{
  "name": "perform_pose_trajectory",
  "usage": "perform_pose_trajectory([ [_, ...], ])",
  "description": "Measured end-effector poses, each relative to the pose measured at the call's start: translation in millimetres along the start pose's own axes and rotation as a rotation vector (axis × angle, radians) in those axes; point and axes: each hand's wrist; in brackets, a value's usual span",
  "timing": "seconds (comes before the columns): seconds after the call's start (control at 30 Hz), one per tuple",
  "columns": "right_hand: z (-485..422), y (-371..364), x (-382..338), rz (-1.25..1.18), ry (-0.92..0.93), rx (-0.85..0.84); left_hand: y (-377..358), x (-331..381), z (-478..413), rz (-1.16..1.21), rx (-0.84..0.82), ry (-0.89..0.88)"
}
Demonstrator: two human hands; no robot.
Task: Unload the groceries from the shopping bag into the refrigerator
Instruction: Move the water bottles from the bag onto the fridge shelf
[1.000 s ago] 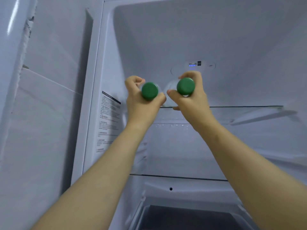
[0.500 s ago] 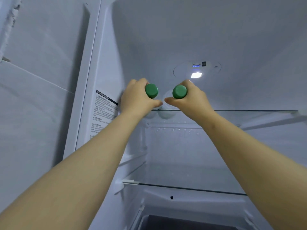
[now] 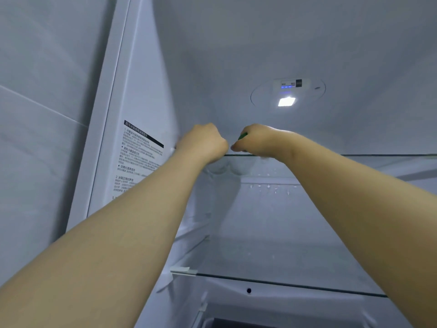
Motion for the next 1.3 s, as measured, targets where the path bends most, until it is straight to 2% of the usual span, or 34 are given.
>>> perform_pose_trajectory([
  [0.33, -13, -5, -4, 0.239, 0.051, -0.193, 2, 11, -18, -0.261, -0.294, -0.09],
  [0.57, -19, -4, 1, 0.148, -0.022, -0.255, -3, 6, -25, -0.193, -0.469, -0.035],
  [0.77, -18, -3, 0, 0.131, -0.031, -0.271, -6, 5, -28, -0.176, -0.486, -0.033],
  [0.97, -15, -3, 3, 0.018, -0.081, -0.243, -6, 8, -23, -0.182, -0.431, -0.034],
  [1.03, -19, -5, 5, -0.044, -0.062, -0.127, -5, 7, -22, -0.127, -0.349, -0.018],
  [1.1, -19, -3, 7, -0.11, -0.013, 0.073, -1, 6, -18, -0.053, -0.233, 0.0],
  [1.17, -10, 3, 7, -0.047, 0.028, 0.241, 4, 7, -10, -0.02, -0.107, -0.042],
  [1.3, 30, 13, 9, 0.075, 0.087, 0.403, 21, 20, 23, 0.084, 0.176, -0.127],
])
Point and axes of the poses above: each hand's wrist, its own z-axis away from the middle knuckle, its own y-axis out of the back of the hand, x = y × z, and after that the axes turned 10 degrees about x, right-handed
